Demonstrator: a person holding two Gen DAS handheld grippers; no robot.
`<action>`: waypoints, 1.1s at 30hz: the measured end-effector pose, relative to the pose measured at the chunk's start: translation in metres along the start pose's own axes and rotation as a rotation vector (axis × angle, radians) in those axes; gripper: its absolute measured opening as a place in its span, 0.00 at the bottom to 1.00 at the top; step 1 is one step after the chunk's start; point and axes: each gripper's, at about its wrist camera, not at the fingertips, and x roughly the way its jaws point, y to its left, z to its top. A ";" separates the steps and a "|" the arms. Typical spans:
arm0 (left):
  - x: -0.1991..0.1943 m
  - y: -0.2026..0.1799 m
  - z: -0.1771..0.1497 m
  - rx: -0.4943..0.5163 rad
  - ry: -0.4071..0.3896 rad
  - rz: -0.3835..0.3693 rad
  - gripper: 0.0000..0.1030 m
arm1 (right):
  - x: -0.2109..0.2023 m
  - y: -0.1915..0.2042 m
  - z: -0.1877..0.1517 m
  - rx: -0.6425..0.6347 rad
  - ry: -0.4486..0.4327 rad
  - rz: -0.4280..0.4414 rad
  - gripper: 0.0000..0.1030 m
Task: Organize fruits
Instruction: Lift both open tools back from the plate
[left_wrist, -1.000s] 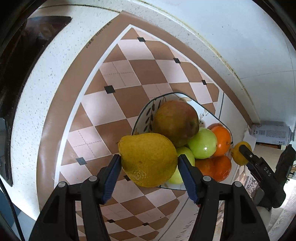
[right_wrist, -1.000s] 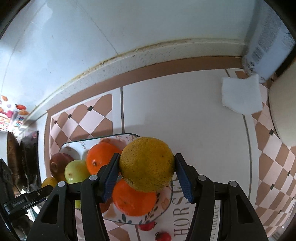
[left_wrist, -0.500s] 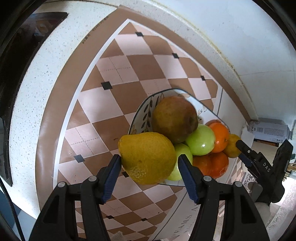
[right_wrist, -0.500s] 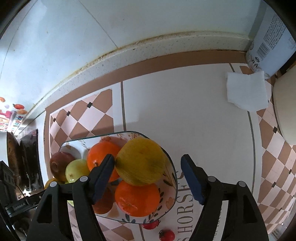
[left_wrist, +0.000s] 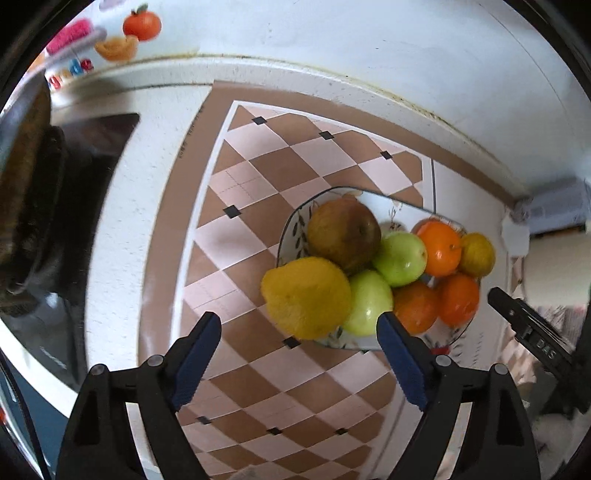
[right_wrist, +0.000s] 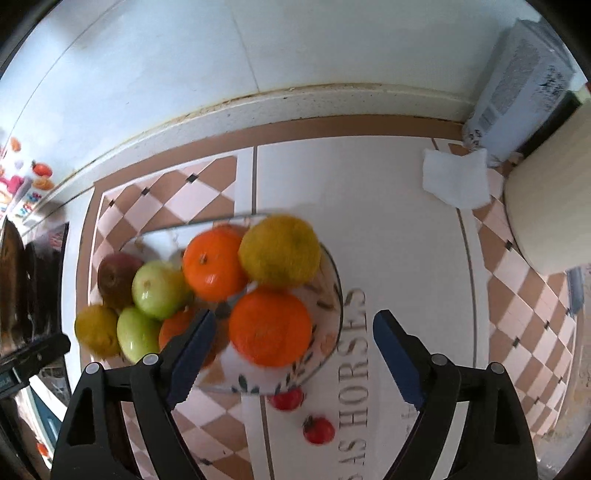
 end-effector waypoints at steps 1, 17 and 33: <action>-0.002 -0.001 -0.005 0.014 -0.008 0.014 0.84 | -0.003 0.002 -0.006 -0.003 -0.005 -0.009 0.86; -0.059 -0.026 -0.069 0.148 -0.163 0.044 0.84 | -0.085 0.010 -0.083 -0.012 -0.109 -0.003 0.86; -0.133 -0.036 -0.123 0.185 -0.301 0.022 0.84 | -0.192 0.019 -0.136 -0.061 -0.274 0.025 0.86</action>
